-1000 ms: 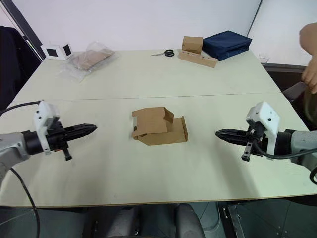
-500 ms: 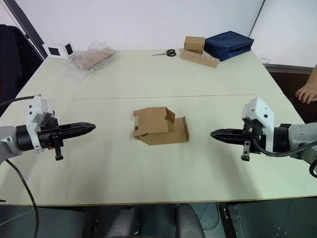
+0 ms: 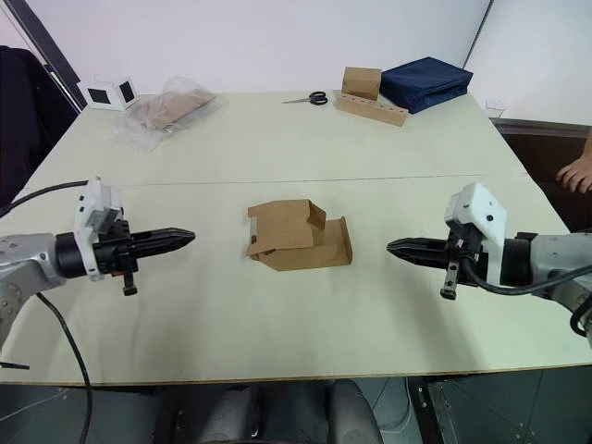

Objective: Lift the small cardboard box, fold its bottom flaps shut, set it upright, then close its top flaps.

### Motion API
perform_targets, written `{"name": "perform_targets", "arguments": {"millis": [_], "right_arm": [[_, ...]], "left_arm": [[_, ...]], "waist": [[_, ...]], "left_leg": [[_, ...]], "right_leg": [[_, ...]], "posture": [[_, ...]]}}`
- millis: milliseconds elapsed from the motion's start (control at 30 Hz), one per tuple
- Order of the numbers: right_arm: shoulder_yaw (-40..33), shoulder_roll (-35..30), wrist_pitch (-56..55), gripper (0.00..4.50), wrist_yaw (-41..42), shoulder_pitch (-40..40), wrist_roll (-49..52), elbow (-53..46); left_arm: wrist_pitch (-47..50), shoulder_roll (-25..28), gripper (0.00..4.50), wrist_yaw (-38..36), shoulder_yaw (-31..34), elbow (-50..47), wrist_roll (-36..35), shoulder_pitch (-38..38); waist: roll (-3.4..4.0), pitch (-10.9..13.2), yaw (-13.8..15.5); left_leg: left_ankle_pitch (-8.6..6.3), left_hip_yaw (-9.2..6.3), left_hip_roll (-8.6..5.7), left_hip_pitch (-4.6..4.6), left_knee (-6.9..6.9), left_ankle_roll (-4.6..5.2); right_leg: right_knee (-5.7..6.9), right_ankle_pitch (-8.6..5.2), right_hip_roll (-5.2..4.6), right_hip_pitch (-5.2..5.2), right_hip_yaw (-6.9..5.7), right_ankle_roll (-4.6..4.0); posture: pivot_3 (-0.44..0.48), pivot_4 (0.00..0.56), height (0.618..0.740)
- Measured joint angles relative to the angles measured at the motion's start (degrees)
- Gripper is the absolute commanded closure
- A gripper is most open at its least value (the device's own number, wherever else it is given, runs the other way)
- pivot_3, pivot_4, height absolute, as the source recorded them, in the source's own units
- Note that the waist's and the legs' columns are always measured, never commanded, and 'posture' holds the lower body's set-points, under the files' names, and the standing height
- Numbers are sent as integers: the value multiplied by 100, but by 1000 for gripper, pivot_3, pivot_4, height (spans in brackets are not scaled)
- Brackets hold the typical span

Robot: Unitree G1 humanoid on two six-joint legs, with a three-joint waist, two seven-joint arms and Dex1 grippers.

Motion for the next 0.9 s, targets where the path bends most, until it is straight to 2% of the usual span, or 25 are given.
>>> {"name": "perform_targets", "arguments": {"millis": [167,200,267,300,433,467,500,533,567,733,900], "right_arm": [[-1,136,16,4500,-210,-16,26,-102],[0,229,38,4500,-296,-9,59,-149],[27,316,50,4500,-422,41,100,-320],[32,359,38,4500,-475,109,95,-397],[103,552,29,4500,-715,213,96,-573],[133,628,20,4500,-816,221,90,-599],[179,692,11,4500,-880,218,88,-619],[244,774,6,4500,-974,230,90,-688],[295,851,1,4500,-1040,224,95,-759],[444,998,-104,4500,-1339,306,52,-1038],[457,1140,-93,4500,-1742,437,98,-1416]], "left_arm": [[260,-36,4440,35,-37,142,-127,-99],[384,-97,4226,83,-48,187,-197,-173],[665,-199,3711,204,-86,265,-357,-300],[897,-302,3181,306,-98,352,-487,-406],[1842,-578,1689,493,-114,798,-1152,-785],[2074,-663,1192,495,-197,1019,-1271,-1008],[2225,-774,1045,499,-251,1193,-1341,-1173],[2464,-991,448,510,-310,1554,-1442,-1465],[2615,-1146,61,533,-378,1855,-1464,-1691],[2980,-1698,61,541,-653,3083,-1386,-2443],[2889,-2047,61,230,-1100,4334,-881,-3004]], "waist": [[0,0,-1],[0,0,0],[0,0,10],[-1,0,19],[-4,1,-1],[-4,0,0],[-4,0,6],[-3,0,24],[-5,0,24],[-7,0,-7],[-7,-1,-18]], "left_leg": [[0,0,0,0,0,0],[0,0,0,0,1,0],[0,-1,0,-1,2,0],[0,-3,-1,-2,4,0],[0,-4,-1,-4,9,0],[0,-4,-1,-3,9,0],[0,-5,-1,-3,11,0],[0,-6,-3,-3,12,0],[0,-8,-3,-5,15,-1],[1,-8,-5,-10,14,-1],[1,-7,-6,-10,14,-2]], "right_leg": [[0,0,0,0,0,0],[1,0,0,0,0,0],[1,0,0,0,-1,1],[1,0,0,0,-2,1],[4,1,0,0,-2,1],[6,1,1,0,-2,1],[9,1,2,0,-3,1],[11,1,1,1,-4,1],[11,1,2,1,-7,1],[12,1,2,-7,-5,2],[12,1,2,-10,-3,1]], "posture": [[0,150,740],[0,150,740],[0,150,740],[0,150,740],[0,150,740],[0,150,740],[0,150,740],[0,150,740],[0,150,740],[0,150,740],[0,150,740]]}}
